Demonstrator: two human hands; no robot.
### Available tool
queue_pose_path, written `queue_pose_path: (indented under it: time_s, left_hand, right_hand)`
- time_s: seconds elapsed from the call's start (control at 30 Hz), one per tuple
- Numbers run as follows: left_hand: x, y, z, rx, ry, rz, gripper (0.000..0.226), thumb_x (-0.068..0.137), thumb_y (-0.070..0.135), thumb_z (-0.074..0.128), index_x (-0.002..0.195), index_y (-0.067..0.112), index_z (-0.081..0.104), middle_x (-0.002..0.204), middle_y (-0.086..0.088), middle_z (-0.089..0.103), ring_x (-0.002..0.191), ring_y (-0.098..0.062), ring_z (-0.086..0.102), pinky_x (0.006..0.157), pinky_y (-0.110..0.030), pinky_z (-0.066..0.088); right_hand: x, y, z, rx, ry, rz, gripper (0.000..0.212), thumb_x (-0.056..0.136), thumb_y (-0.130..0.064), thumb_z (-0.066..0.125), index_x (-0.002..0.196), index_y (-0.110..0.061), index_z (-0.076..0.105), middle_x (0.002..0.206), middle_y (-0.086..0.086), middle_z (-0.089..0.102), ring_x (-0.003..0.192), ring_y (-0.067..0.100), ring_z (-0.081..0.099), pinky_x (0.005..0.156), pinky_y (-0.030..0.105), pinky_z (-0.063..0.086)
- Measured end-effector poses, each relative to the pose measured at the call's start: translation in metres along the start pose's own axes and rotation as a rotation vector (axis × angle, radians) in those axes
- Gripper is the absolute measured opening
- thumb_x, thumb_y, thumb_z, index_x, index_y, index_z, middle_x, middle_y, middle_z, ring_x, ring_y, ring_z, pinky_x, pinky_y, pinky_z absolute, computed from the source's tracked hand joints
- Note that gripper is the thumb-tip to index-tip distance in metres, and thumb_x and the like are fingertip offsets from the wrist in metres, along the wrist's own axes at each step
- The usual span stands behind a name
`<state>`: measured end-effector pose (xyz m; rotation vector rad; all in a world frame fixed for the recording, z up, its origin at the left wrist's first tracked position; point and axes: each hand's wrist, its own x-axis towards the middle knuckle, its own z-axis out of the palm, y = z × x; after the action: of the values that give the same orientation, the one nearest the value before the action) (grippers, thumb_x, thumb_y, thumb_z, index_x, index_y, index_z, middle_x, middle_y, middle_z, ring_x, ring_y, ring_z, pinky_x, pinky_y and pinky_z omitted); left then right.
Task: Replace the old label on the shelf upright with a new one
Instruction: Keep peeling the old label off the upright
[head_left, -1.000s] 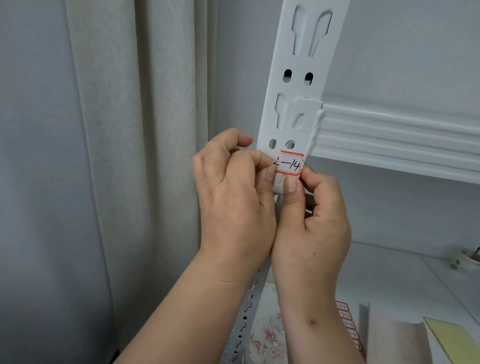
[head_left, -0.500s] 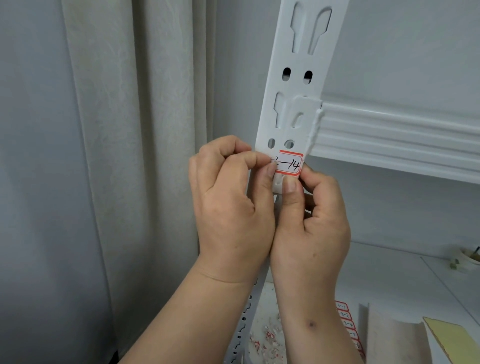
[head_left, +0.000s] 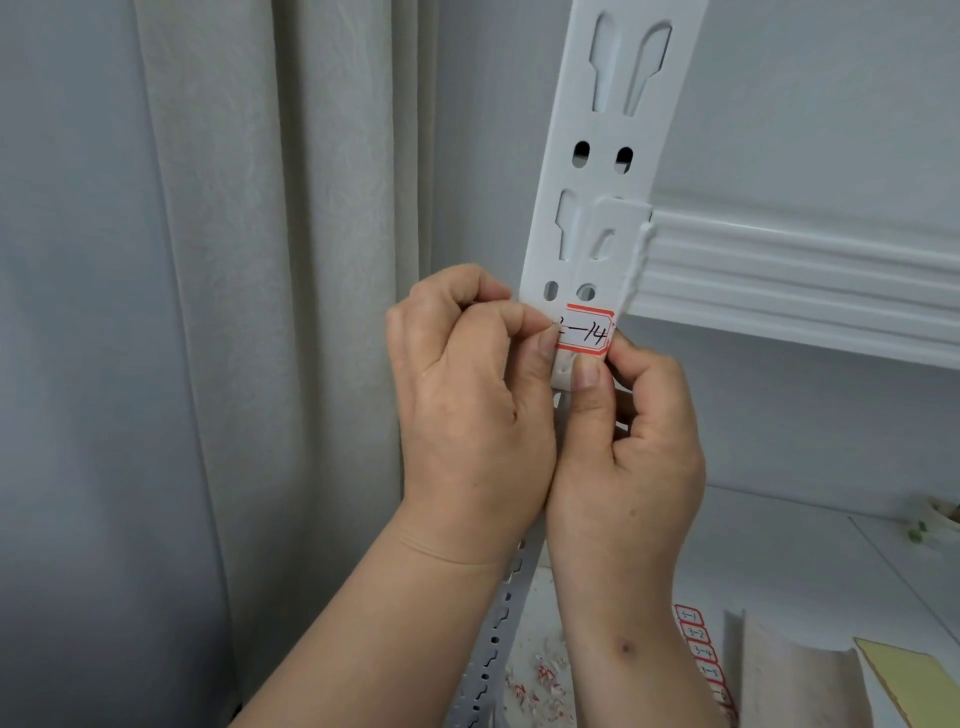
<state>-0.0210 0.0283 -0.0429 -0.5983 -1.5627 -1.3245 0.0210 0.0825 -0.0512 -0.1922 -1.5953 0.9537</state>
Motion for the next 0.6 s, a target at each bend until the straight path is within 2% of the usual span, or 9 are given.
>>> queue_pose_path:
  time_s: [0.2,0.37,0.47,0.6]
  left_hand:
    - [-0.010,0.001,-0.003,-0.084,0.027,-0.077,0.011,0.083,0.010,0.074,0.094,0.010,0.069,0.106,0.001,0.049,0.103,-0.015,0.051,0.092,-0.025,0.045]
    - [-0.009,0.002,0.001,-0.095,0.078,-0.022,0.007,0.083,0.005,0.076,0.090,0.007,0.074,0.101,0.002,0.051,0.097,-0.025,0.057,0.083,-0.035,0.051]
    - [-0.010,0.003,0.001,-0.108,0.106,-0.037,0.007,0.084,0.007,0.076,0.089,0.009,0.075,0.098,0.005,0.054,0.095,-0.024,0.059,0.082,-0.031,0.051]
    - [-0.009,0.012,0.003,-0.211,0.102,-0.202,0.014,0.082,0.012,0.077,0.087,0.025,0.072,0.095,0.017,0.056,0.096,-0.017,0.061,0.085,-0.019,0.048]
  right_hand:
    - [0.001,0.000,-0.002,-0.012,-0.014,0.000,0.018,0.093,-0.032,0.053,0.104,-0.024,0.063,0.096,-0.010,0.067,0.085,0.007,0.063,0.068,0.010,0.045]
    - [0.002,-0.001,-0.002,-0.004,-0.005,0.000,0.017,0.092,-0.031,0.054,0.104,-0.024,0.064,0.096,-0.010,0.067,0.084,0.007,0.063,0.067,0.005,0.041]
    - [0.002,-0.001,-0.003,0.002,-0.008,0.002,0.016,0.092,-0.031,0.054,0.104,-0.024,0.064,0.096,-0.010,0.067,0.084,0.005,0.063,0.067,0.003,0.040]
    - [0.002,0.000,-0.002,0.015,-0.015,0.012,0.017,0.092,-0.032,0.054,0.104,-0.025,0.064,0.097,-0.011,0.067,0.086,0.006,0.064,0.068,0.005,0.042]
